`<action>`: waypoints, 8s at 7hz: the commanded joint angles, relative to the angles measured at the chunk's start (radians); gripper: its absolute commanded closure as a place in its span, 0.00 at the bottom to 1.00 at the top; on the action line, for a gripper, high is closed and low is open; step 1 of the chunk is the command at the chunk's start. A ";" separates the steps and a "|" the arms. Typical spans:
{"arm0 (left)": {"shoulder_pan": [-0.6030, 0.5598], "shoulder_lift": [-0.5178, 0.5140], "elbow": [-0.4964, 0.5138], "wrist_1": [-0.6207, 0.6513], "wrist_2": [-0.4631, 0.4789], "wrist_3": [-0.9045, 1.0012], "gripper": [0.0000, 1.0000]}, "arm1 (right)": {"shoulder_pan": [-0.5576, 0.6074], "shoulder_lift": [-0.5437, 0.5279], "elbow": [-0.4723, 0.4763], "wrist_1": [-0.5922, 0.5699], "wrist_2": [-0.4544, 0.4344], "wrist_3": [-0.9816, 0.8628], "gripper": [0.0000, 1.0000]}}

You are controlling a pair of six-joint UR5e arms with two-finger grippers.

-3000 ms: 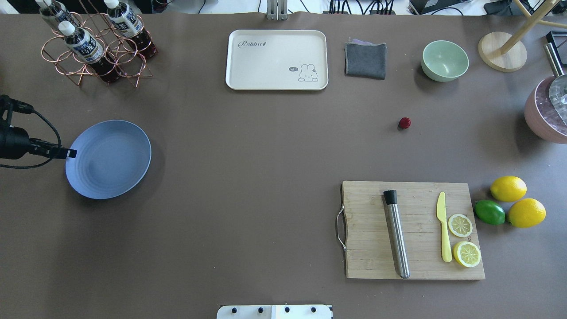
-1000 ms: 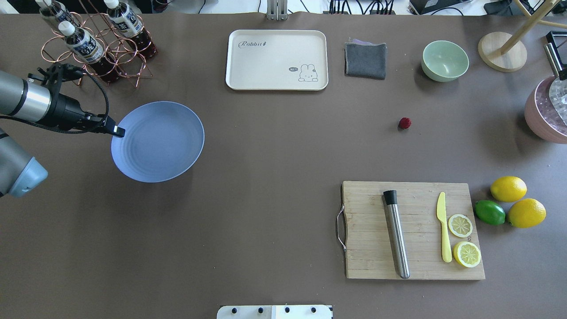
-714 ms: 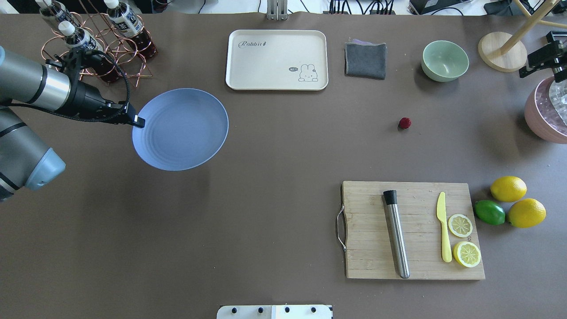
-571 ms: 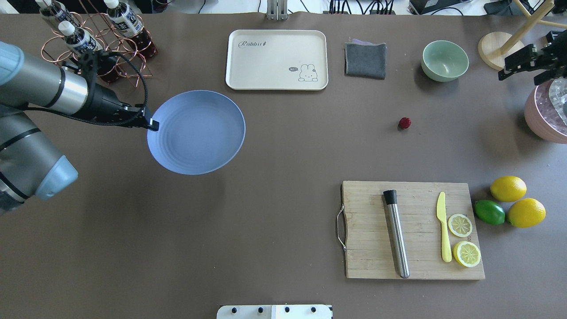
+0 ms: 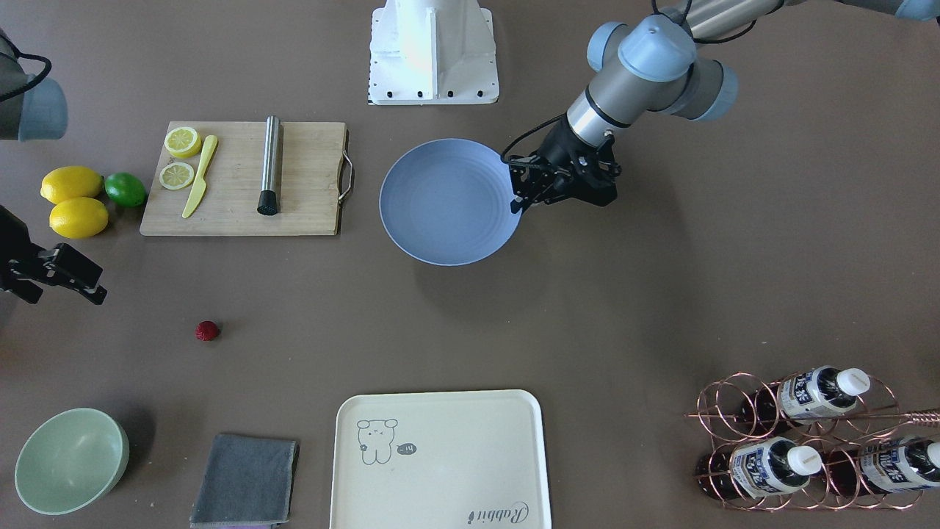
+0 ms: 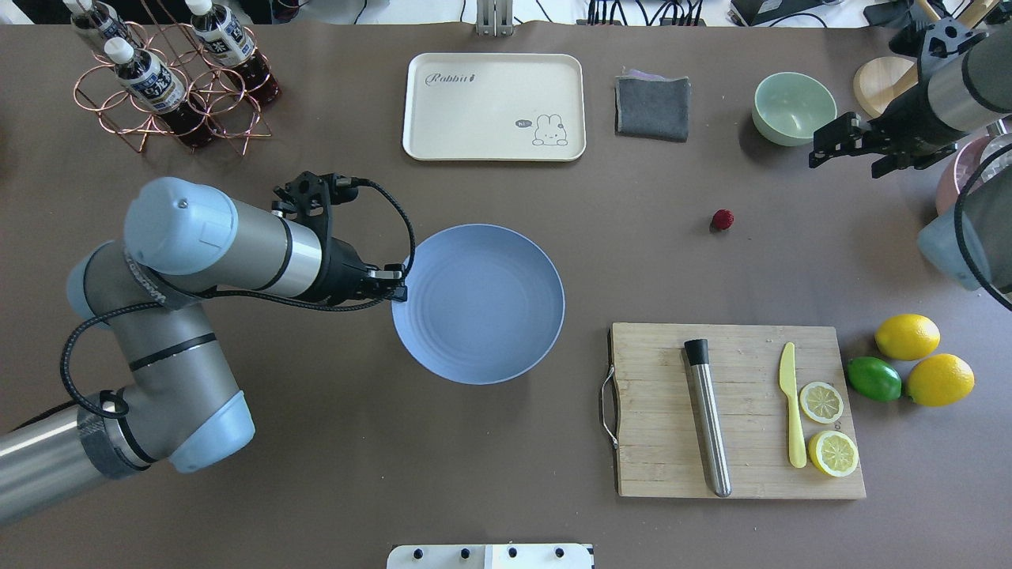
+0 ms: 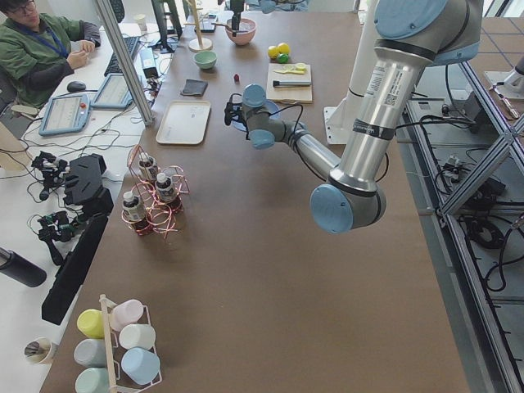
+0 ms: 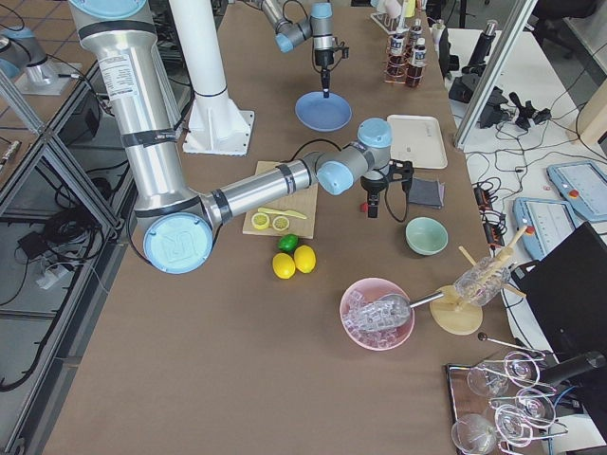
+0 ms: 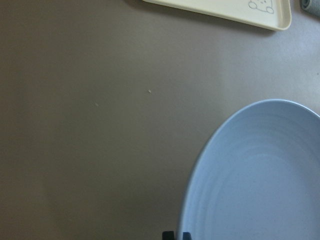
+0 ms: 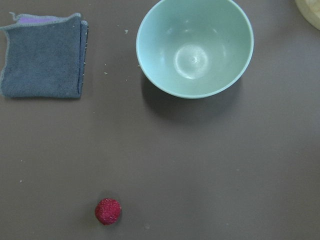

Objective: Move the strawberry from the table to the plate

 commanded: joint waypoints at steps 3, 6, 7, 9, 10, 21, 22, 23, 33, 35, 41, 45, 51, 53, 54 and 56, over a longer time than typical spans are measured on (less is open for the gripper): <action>0.106 -0.014 0.034 0.007 0.150 -0.019 1.00 | -0.129 0.079 -0.069 0.020 -0.106 0.102 0.00; 0.197 -0.013 0.039 0.000 0.249 -0.042 1.00 | -0.156 0.083 -0.074 0.020 -0.112 0.111 0.00; 0.203 -0.013 0.041 -0.001 0.252 -0.042 1.00 | -0.169 0.086 -0.087 0.021 -0.115 0.111 0.00; 0.203 -0.011 0.039 -0.001 0.252 -0.042 1.00 | -0.177 0.134 -0.153 0.033 -0.127 0.111 0.00; 0.203 -0.008 0.033 -0.001 0.252 -0.042 1.00 | -0.179 0.180 -0.214 0.034 -0.139 0.111 0.00; 0.205 0.015 0.034 -0.064 0.293 -0.030 0.02 | -0.222 0.173 -0.275 0.153 -0.164 0.116 1.00; 0.200 0.015 0.031 -0.064 0.293 -0.030 0.02 | -0.203 0.175 -0.249 0.144 -0.147 0.116 1.00; 0.188 0.013 0.031 -0.056 0.293 -0.026 0.02 | -0.182 0.173 -0.217 0.129 -0.108 0.116 1.00; -0.387 0.203 -0.024 0.063 0.026 0.707 0.02 | -0.600 0.331 0.112 -0.234 -0.418 0.347 1.00; -0.484 0.252 -0.022 0.071 -0.033 0.795 0.02 | -0.706 0.374 0.103 -0.259 -0.477 0.361 1.00; -0.662 0.421 0.002 0.080 -0.254 0.940 0.02 | -0.763 0.371 0.060 -0.250 -0.529 0.343 1.00; -0.731 0.417 0.036 0.117 -0.285 1.011 0.02 | -0.774 0.374 -0.034 -0.123 -0.538 0.344 1.00; -0.792 0.420 0.031 0.179 -0.319 1.111 0.02 | -0.668 0.392 0.260 -0.463 -0.435 0.351 0.00; -0.927 0.420 0.039 0.330 -0.314 1.338 0.02 | -0.477 0.339 0.293 -0.535 -0.297 0.206 0.00; -0.991 0.420 0.042 0.423 -0.313 1.427 0.02 | -0.399 0.236 0.335 -0.534 -0.235 0.098 0.00; -1.076 0.420 0.044 0.548 -0.317 1.539 0.02 | -0.152 0.050 0.347 -0.525 -0.070 -0.205 0.00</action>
